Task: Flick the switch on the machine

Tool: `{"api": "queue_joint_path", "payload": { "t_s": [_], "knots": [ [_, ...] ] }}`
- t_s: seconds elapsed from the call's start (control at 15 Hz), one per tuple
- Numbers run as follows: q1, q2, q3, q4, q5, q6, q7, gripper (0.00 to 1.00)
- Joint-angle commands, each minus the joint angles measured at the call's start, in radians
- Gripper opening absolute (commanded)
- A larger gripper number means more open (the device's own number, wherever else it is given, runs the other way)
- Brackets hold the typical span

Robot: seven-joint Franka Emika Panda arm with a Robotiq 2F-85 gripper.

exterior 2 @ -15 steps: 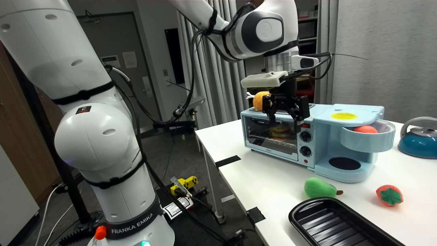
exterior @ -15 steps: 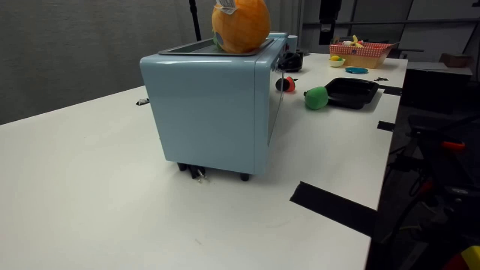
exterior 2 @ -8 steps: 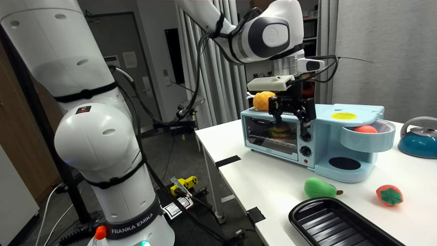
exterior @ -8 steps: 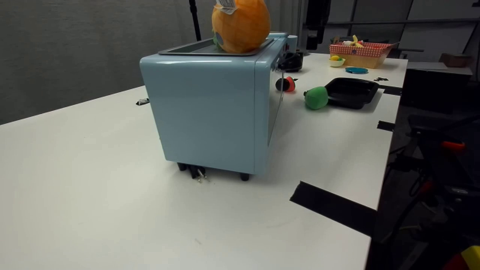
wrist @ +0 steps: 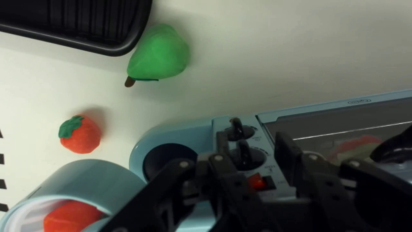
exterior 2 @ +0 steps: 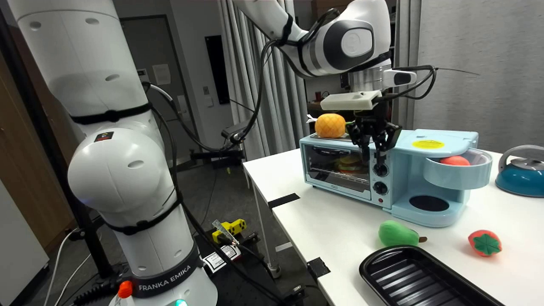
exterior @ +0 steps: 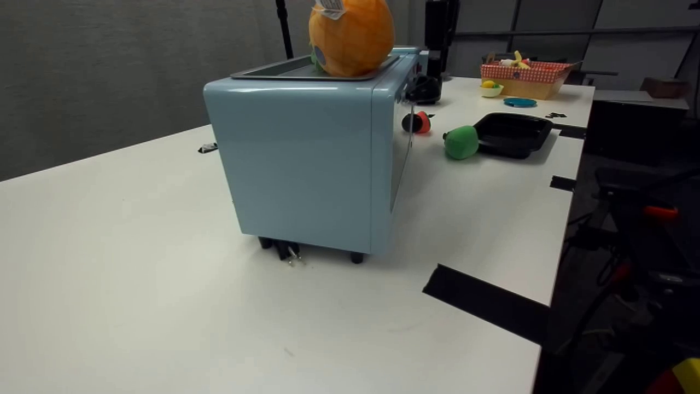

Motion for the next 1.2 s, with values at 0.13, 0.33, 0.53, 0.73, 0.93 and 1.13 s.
{"api": "queue_joint_path", "payload": {
  "t_s": [0.13,0.33,0.53,0.73,0.93,1.13],
  "knots": [
    [0.003,0.011,0.008,0.035,0.026,-0.004,-0.075,0.0],
    [0.008,0.009,0.016,0.02,0.034,-0.018,-0.098,0.0],
    [0.009,0.015,0.023,0.008,0.033,-0.021,-0.104,0.0],
    [0.006,0.018,0.025,0.01,0.014,-0.024,-0.095,0.0],
    [0.005,0.006,0.025,0.004,-0.003,-0.028,-0.081,0.0],
    [0.002,0.003,0.022,0.006,-0.018,-0.039,-0.076,0.0]
  ]
}}
